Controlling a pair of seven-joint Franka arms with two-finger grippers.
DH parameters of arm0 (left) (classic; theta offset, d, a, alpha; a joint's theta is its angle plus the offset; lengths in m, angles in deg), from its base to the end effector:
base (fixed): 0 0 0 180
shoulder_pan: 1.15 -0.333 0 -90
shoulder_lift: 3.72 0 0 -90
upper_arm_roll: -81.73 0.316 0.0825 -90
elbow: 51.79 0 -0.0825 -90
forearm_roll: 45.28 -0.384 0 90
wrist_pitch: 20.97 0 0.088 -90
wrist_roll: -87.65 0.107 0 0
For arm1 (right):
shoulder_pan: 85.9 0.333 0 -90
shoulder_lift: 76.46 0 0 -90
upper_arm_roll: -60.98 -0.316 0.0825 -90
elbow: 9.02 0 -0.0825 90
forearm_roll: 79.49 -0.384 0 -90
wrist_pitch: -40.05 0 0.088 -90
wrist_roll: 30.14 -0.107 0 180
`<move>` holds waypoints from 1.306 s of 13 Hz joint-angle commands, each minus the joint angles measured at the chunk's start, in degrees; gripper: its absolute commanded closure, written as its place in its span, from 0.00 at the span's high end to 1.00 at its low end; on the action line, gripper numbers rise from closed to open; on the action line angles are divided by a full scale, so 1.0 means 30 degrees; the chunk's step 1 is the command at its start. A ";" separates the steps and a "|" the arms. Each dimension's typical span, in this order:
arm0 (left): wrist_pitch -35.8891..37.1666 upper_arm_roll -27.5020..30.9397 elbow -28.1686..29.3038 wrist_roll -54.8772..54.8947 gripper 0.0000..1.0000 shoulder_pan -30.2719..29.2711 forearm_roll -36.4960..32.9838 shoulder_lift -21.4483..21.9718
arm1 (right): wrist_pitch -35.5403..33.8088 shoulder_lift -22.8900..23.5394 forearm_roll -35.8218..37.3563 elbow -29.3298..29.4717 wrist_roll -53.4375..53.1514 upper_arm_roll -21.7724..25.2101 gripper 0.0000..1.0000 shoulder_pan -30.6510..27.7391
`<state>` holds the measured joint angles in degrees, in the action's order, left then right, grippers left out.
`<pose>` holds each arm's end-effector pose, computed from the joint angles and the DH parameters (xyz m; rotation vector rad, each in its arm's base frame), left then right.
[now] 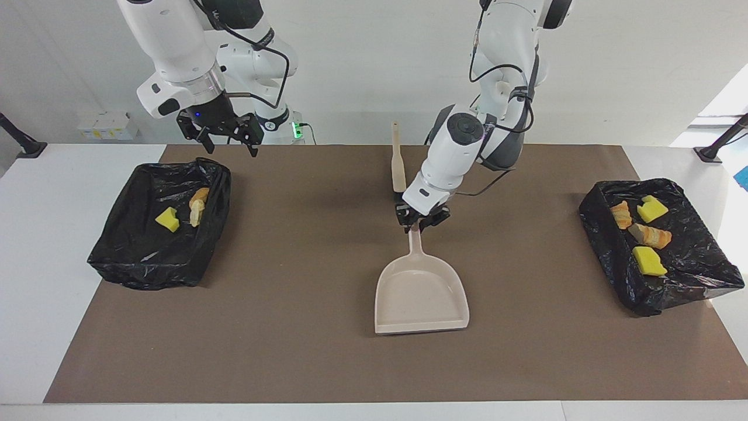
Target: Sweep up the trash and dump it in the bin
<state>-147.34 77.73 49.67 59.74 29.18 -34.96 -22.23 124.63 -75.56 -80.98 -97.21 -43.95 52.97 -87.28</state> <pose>0.5371 -0.3698 0.3907 2.9362 -0.0122 0.0089 0.5454 0.0658 0.6228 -3.1192 0.1933 0.1287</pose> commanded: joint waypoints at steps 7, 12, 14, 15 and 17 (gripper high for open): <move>0.0958 0.0628 -0.0686 0.0365 1.00 -0.0410 -0.0272 0.0279 | 0.1129 0.0139 0.0906 0.0041 0.3049 -0.0084 1.00 -0.0566; 0.3851 0.0776 -0.2729 0.2144 1.00 -0.3073 -0.1273 0.0955 | 0.1131 0.0022 0.1231 -0.0018 0.2698 -0.0172 1.00 -0.0478; 0.5728 0.0776 -0.3992 0.3874 1.00 -0.4622 -0.1273 0.1071 | 0.1131 0.0022 0.1173 -0.0018 0.2668 -0.0172 1.00 -0.0507; 0.6520 0.0776 -0.4230 0.4548 1.00 -0.5356 -0.1302 0.1478 | 0.1160 0.0022 0.1085 -0.0018 0.2668 -0.0172 1.00 -0.0507; 0.7345 0.0805 -0.4116 0.6886 1.00 -0.7025 -0.1273 0.2590 | 0.1189 0.0022 0.0939 -0.0018 0.2610 -0.0172 1.00 -0.0507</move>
<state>-128.33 80.74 37.26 75.54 11.85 -38.03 -17.37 127.57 -75.35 -78.22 -97.23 -36.47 52.95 -88.30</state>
